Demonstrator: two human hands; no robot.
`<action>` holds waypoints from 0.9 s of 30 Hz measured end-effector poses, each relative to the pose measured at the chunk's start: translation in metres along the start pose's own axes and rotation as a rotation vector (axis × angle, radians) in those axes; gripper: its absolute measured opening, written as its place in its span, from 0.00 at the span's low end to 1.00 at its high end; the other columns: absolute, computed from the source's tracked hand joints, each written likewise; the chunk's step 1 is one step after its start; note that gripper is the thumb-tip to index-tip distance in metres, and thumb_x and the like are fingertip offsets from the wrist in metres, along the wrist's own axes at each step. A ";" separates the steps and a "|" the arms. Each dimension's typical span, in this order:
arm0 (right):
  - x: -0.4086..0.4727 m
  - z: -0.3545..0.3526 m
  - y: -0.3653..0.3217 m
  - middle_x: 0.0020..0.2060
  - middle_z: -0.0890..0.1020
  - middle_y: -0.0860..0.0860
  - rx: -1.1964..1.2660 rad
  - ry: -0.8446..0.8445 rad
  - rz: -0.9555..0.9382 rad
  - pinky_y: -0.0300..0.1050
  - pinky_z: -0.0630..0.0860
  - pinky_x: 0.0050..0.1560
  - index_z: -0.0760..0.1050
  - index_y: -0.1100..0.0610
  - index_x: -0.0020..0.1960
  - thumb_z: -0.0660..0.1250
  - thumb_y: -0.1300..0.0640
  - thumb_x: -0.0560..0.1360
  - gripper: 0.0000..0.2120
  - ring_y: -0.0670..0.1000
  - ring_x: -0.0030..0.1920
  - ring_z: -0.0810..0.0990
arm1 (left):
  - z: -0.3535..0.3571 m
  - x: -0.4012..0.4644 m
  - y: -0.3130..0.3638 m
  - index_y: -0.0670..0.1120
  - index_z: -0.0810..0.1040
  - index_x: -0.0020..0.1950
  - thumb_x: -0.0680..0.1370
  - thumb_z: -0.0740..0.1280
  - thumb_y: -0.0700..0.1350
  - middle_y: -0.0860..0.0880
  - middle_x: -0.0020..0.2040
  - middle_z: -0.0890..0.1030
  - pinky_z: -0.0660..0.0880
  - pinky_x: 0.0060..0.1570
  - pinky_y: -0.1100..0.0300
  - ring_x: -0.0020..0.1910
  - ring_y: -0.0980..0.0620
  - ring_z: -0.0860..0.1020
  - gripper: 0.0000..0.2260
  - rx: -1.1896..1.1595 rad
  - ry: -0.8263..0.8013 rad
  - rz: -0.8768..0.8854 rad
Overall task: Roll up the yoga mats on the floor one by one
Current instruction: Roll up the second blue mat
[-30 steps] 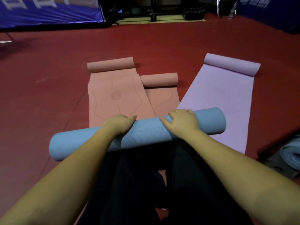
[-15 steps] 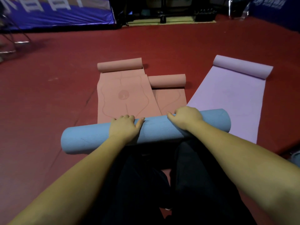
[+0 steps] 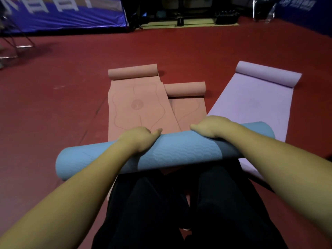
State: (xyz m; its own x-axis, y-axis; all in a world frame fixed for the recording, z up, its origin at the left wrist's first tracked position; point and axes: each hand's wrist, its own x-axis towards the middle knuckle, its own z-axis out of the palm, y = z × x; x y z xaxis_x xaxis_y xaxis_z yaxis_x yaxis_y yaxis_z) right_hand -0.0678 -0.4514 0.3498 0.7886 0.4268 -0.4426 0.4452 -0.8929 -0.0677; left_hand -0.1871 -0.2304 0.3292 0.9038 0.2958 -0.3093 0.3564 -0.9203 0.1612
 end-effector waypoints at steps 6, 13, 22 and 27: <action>0.014 -0.008 -0.003 0.74 0.67 0.56 0.096 -0.138 0.000 0.51 0.63 0.67 0.71 0.55 0.72 0.49 0.42 0.82 0.26 0.56 0.72 0.67 | 0.021 0.005 0.006 0.41 0.80 0.50 0.82 0.52 0.58 0.41 0.51 0.77 0.70 0.49 0.49 0.53 0.40 0.73 0.25 -0.010 0.399 0.019; 0.043 -0.008 -0.010 0.66 0.75 0.53 0.099 -0.252 -0.048 0.50 0.66 0.57 0.77 0.53 0.58 0.52 0.44 0.81 0.19 0.53 0.57 0.74 | 0.055 -0.012 -0.003 0.44 0.80 0.47 0.79 0.45 0.63 0.44 0.42 0.80 0.71 0.51 0.47 0.44 0.40 0.78 0.31 0.113 0.481 0.040; 0.050 0.014 0.001 0.42 0.78 0.51 0.050 0.243 -0.115 0.48 0.70 0.45 0.72 0.51 0.38 0.50 0.32 0.77 0.26 0.56 0.47 0.76 | 0.041 0.015 -0.003 0.44 0.80 0.48 0.81 0.46 0.63 0.44 0.49 0.79 0.70 0.54 0.49 0.51 0.40 0.77 0.30 0.065 0.368 0.034; 0.032 0.040 0.005 0.47 0.81 0.54 -0.083 0.364 -0.140 0.49 0.68 0.45 0.75 0.53 0.46 0.47 0.28 0.76 0.31 0.58 0.49 0.78 | 0.021 0.037 0.004 0.43 0.80 0.56 0.82 0.47 0.63 0.40 0.59 0.79 0.71 0.57 0.50 0.58 0.40 0.76 0.30 -0.033 0.111 -0.013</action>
State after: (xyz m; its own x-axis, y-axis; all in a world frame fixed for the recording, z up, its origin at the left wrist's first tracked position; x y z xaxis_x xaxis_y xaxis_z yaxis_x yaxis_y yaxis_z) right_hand -0.0573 -0.4477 0.2999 0.8100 0.5800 -0.0873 0.5801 -0.8141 -0.0262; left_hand -0.1577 -0.2284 0.2984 0.9190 0.3360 -0.2063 0.3744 -0.9078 0.1890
